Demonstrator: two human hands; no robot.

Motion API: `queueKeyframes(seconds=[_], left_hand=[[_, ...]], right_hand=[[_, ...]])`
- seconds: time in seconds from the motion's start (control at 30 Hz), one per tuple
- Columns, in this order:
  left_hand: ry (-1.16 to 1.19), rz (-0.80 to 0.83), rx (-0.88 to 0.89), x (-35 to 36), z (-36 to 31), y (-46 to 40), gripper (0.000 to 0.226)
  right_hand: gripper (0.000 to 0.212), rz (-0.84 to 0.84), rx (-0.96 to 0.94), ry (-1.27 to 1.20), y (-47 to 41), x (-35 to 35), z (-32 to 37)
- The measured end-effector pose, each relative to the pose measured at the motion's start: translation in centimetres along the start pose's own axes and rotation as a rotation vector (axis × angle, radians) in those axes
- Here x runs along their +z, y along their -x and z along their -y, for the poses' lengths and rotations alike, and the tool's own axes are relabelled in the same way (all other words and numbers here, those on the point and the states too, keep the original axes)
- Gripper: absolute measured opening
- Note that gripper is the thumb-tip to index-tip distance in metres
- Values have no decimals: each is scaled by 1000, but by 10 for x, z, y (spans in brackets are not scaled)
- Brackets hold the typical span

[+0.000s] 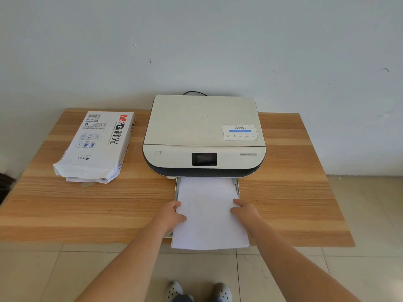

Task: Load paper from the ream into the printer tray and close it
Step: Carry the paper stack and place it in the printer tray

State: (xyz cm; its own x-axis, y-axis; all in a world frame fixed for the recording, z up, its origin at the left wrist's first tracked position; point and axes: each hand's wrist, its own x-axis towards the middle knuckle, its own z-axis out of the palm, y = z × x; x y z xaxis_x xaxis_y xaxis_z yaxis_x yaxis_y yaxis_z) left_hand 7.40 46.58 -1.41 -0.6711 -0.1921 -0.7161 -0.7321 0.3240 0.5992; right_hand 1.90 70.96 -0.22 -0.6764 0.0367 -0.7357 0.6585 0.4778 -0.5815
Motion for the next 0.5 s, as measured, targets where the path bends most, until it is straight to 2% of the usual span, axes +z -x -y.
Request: queueKeyframes(seconds=[0.5], left_hand=[[-181,-136,61,-1,-10,-22,54]], right_hand=[[49,-15,-35,122,-24,1,17]])
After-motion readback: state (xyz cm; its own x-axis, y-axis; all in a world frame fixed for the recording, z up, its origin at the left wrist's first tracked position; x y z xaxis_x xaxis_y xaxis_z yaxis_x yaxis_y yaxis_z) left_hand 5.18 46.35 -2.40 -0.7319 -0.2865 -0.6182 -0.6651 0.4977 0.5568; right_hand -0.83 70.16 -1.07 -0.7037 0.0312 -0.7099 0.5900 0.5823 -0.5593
